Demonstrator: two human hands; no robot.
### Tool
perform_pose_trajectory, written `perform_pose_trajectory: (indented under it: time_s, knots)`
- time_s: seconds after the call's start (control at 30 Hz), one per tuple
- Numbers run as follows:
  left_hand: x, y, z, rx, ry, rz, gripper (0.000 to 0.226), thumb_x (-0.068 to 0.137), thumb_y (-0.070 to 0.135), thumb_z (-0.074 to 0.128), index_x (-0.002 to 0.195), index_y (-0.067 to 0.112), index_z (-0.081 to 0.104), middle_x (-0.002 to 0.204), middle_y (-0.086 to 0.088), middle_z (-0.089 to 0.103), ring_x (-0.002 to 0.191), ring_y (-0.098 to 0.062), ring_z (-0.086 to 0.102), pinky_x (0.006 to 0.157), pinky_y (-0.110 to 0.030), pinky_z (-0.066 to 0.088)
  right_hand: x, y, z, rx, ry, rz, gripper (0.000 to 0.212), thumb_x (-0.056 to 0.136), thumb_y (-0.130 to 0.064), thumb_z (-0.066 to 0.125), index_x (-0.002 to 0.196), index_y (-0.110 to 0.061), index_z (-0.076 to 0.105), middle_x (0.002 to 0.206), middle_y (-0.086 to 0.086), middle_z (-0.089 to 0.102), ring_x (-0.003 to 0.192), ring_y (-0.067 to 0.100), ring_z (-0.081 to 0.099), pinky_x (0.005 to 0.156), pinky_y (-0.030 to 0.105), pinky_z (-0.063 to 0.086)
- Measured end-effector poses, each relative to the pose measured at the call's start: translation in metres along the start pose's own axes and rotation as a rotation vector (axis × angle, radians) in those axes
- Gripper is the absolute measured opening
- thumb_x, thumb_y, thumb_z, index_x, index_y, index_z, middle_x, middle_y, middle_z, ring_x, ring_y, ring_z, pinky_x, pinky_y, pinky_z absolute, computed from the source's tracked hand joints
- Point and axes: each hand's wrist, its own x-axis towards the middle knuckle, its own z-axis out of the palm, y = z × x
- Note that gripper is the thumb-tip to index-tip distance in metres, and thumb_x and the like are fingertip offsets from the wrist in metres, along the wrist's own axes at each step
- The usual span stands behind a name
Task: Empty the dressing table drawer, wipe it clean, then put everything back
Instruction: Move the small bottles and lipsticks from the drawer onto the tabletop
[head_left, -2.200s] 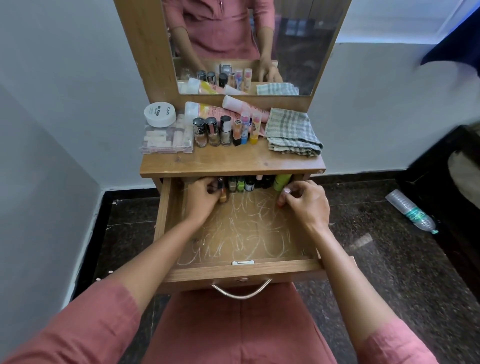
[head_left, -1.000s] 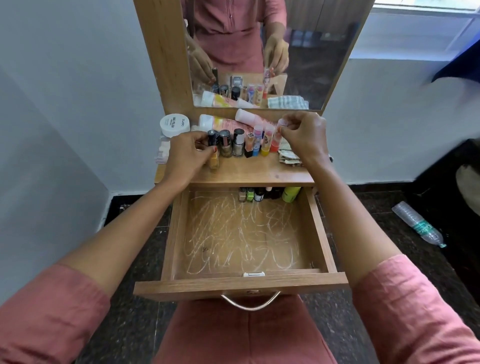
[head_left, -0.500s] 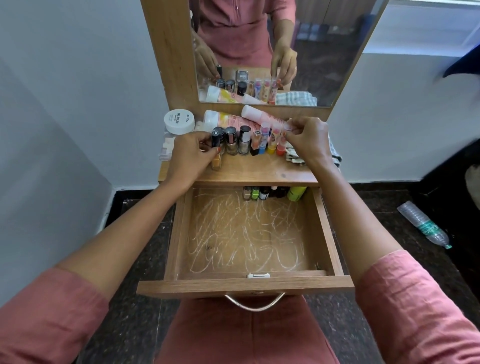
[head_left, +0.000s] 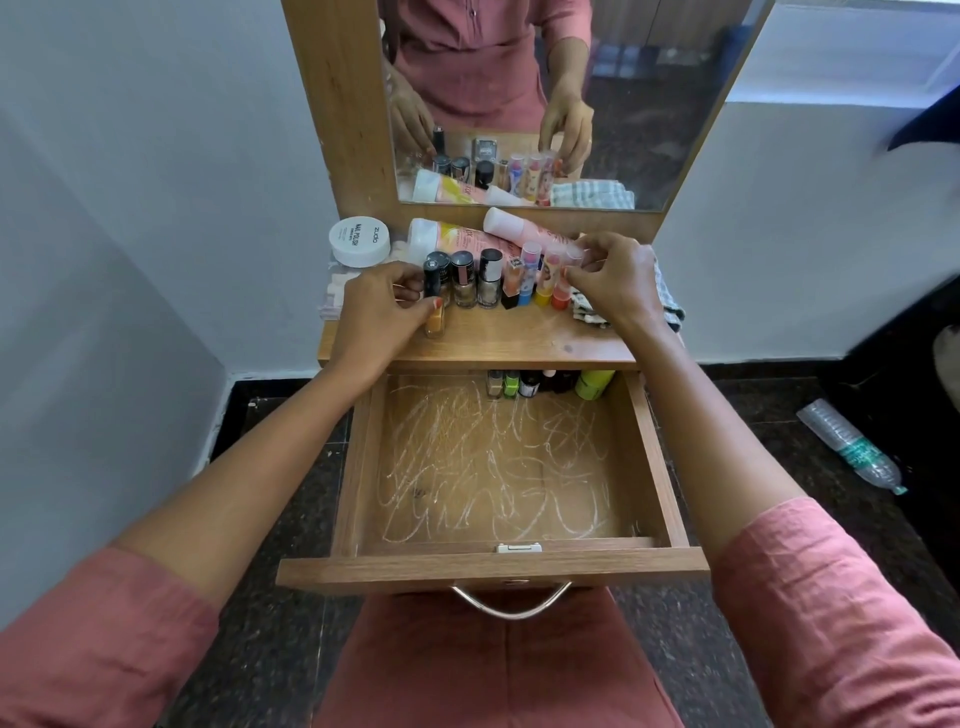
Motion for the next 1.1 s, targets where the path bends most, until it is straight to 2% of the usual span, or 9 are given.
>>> perform_pose_trajectory:
  time_s: [0.1, 0.33, 0.43, 0.53, 0.67, 0.8, 0.87, 0.97, 1.1]
  knots:
    - [-0.002, 0.0, -0.004, -0.059, 0.039, -0.002, 0.032, 0.078, 0.011, 0.068, 0.109, 0.003, 0.062, 0.09, -0.002, 0.06, 0.085, -0.01, 0.056, 0.064, 0.005, 0.04, -0.001, 0.002, -0.001, 0.031, 0.006, 0.019, 0.041, 0.079, -0.008, 0.067, 0.118, -0.002, 0.058, 0.101, 0.013, 0.066, 0.083, 0.016, 0.058, 0.083, 0.026, 0.05]
    - [-0.018, 0.008, -0.014, -0.129, 0.169, 0.085, 0.026, 0.079, 0.012, 0.067, 0.104, 0.008, 0.064, 0.09, -0.001, 0.062, 0.075, -0.003, 0.056, 0.073, -0.005, 0.047, -0.021, 0.009, -0.012, 0.084, 0.153, -0.011, 0.035, 0.079, -0.01, 0.068, 0.112, -0.002, 0.061, 0.1, 0.011, 0.065, 0.085, 0.011, 0.054, 0.074, 0.012, 0.045]
    - [-0.032, 0.014, -0.012, -0.153, 0.166, 0.1, 0.022, 0.08, 0.009, 0.066, 0.101, 0.01, 0.065, 0.089, 0.001, 0.062, 0.074, 0.002, 0.056, 0.073, -0.004, 0.047, -0.041, 0.009, -0.014, 0.132, 0.171, -0.022, 0.026, 0.079, -0.006, 0.067, 0.104, -0.001, 0.064, 0.094, 0.01, 0.065, 0.081, 0.011, 0.055, 0.066, 0.002, 0.043]
    - [-0.051, 0.015, -0.007, -0.138, 0.075, 0.138, 0.019, 0.081, 0.009, 0.065, 0.099, 0.013, 0.065, 0.086, 0.006, 0.062, 0.072, 0.007, 0.055, 0.072, -0.003, 0.045, -0.066, 0.012, -0.01, 0.155, 0.117, -0.029, 0.016, 0.08, -0.004, 0.066, 0.095, 0.0, 0.067, 0.084, 0.005, 0.063, 0.071, 0.008, 0.054, 0.064, -0.001, 0.041]
    - [-0.076, 0.001, 0.012, -0.024, -0.117, 0.15, 0.019, 0.083, 0.01, 0.062, 0.102, 0.009, 0.065, 0.09, 0.004, 0.062, 0.076, 0.006, 0.052, 0.076, -0.001, 0.043, -0.099, 0.026, 0.007, 0.166, 0.006, 0.019, 0.01, 0.082, -0.008, 0.065, 0.091, -0.005, 0.07, 0.082, 0.005, 0.067, 0.07, 0.005, 0.057, 0.069, 0.007, 0.047]
    - [-0.084, -0.019, 0.04, 0.12, -0.315, 0.113, 0.021, 0.084, 0.011, 0.061, 0.104, 0.008, 0.065, 0.096, -0.003, 0.066, 0.08, -0.003, 0.054, 0.067, -0.004, 0.045, -0.118, 0.039, 0.035, 0.166, -0.077, 0.093, 0.011, 0.082, -0.005, 0.063, 0.09, -0.003, 0.071, 0.085, 0.008, 0.07, 0.074, 0.007, 0.058, 0.063, 0.001, 0.042]
    - [-0.082, -0.027, 0.054, 0.131, -0.384, 0.06, 0.022, 0.083, 0.009, 0.061, 0.105, 0.006, 0.064, 0.101, -0.006, 0.067, 0.084, -0.006, 0.055, 0.073, -0.009, 0.043, -0.12, 0.044, 0.049, 0.147, -0.114, 0.12, 0.015, 0.082, -0.005, 0.063, 0.094, -0.003, 0.071, 0.087, 0.009, 0.071, 0.074, 0.007, 0.058, 0.063, 0.001, 0.041]
    - [-0.072, -0.036, 0.074, 0.131, -0.397, -0.053, 0.022, 0.082, 0.002, 0.06, 0.104, 0.005, 0.064, 0.103, -0.011, 0.068, 0.09, -0.016, 0.06, 0.083, -0.023, 0.049, -0.117, 0.048, 0.063, 0.113, -0.173, 0.136, 0.025, 0.081, -0.003, 0.062, 0.106, -0.001, 0.067, 0.085, 0.01, 0.067, 0.077, 0.01, 0.055, 0.071, 0.011, 0.041]
    - [-0.058, -0.036, 0.094, 0.068, -0.275, -0.193, 0.029, 0.081, -0.003, 0.057, 0.109, 0.002, 0.061, 0.111, -0.015, 0.065, 0.104, -0.024, 0.06, 0.092, -0.029, 0.046, -0.106, 0.047, 0.07, 0.073, -0.247, 0.142, 0.033, 0.081, -0.005, 0.063, 0.113, 0.001, 0.059, 0.08, 0.007, 0.056, 0.077, 0.016, 0.052, 0.08, 0.033, 0.047]
